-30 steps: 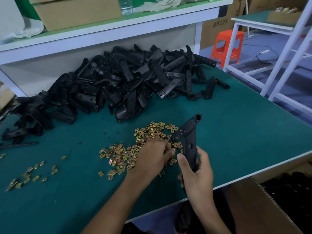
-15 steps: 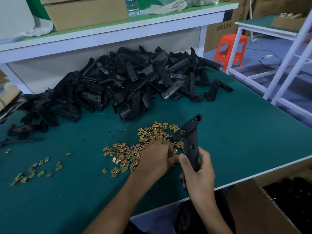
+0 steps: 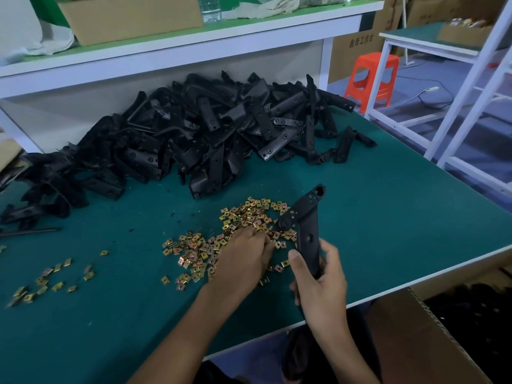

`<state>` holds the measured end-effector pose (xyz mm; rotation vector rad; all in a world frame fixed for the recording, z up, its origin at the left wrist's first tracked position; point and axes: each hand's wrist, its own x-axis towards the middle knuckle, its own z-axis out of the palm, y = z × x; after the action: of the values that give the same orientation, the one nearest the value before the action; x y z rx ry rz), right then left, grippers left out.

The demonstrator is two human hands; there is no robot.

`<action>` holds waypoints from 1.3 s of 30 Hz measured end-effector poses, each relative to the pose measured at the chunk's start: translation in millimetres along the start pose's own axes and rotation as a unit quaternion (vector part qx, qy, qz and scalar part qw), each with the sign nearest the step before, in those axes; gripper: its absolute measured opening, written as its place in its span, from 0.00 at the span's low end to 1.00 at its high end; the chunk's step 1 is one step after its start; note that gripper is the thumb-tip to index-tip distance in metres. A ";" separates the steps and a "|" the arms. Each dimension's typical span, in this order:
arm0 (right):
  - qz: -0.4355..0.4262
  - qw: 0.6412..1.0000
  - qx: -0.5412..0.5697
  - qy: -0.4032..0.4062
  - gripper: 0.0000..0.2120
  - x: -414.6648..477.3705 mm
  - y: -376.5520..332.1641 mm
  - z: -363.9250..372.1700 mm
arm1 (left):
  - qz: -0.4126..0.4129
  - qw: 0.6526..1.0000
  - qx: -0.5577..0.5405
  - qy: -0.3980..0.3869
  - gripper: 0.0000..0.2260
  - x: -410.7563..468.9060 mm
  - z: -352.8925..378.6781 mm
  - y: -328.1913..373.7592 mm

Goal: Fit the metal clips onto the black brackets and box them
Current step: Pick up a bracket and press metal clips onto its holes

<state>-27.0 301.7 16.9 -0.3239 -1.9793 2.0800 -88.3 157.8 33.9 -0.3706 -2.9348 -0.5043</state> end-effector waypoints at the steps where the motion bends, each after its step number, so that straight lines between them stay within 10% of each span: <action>1: 0.001 1.000 0.001 -0.001 0.13 -0.1 -0.7 0.2 | -0.001 1.000 0.005 0.004 0.15 0.3 0.0 -0.3; 18: 0.096 0.990 0.081 -0.063 0.16 17.8 -17.3 12.3 | -0.142 0.934 -0.327 0.001 0.16 -6.5 -28.8 -3.2; 39: 0.132 0.976 0.103 -0.138 0.15 13.4 -29.4 31.3 | -0.062 0.943 -0.328 -0.001 0.04 -38.3 -50.6 -11.4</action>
<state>-49.0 277.9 48.0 -0.2822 -1.9273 2.5997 -49.7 121.6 70.8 -0.2460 -2.7142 -1.5022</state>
